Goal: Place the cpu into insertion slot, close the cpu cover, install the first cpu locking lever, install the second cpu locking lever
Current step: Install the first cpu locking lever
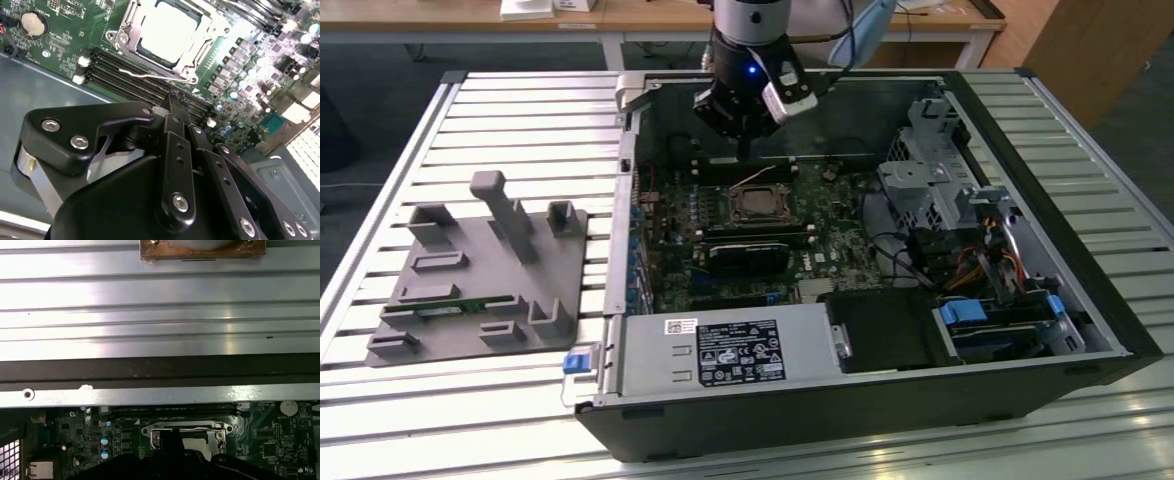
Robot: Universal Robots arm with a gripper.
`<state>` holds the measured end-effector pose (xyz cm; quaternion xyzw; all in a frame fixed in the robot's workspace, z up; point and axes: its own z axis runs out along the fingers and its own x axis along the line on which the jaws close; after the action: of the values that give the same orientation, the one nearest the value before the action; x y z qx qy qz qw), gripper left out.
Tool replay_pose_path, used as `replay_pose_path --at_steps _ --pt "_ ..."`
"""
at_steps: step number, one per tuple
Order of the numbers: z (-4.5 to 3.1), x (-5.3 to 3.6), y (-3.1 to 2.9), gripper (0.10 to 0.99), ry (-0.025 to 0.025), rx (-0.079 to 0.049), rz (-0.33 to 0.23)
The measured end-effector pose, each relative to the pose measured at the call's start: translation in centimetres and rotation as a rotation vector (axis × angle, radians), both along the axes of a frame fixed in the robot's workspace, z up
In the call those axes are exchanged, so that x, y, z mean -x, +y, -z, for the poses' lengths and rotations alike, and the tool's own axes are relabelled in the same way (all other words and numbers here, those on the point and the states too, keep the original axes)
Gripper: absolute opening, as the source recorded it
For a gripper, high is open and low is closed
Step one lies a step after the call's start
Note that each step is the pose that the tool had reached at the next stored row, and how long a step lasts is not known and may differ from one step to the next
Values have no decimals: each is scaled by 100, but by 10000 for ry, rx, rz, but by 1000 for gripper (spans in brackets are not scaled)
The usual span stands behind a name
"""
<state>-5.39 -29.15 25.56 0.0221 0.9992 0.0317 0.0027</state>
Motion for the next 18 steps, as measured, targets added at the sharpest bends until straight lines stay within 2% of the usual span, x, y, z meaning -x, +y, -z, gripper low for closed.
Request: replay_pose_path --at_steps 2,3,18 --pt "15 0 0 106 -39 0 -191" --pt "23 -2 0 106 -43 0 -246" --pt "185 -110 17 106 -46 0 -305"
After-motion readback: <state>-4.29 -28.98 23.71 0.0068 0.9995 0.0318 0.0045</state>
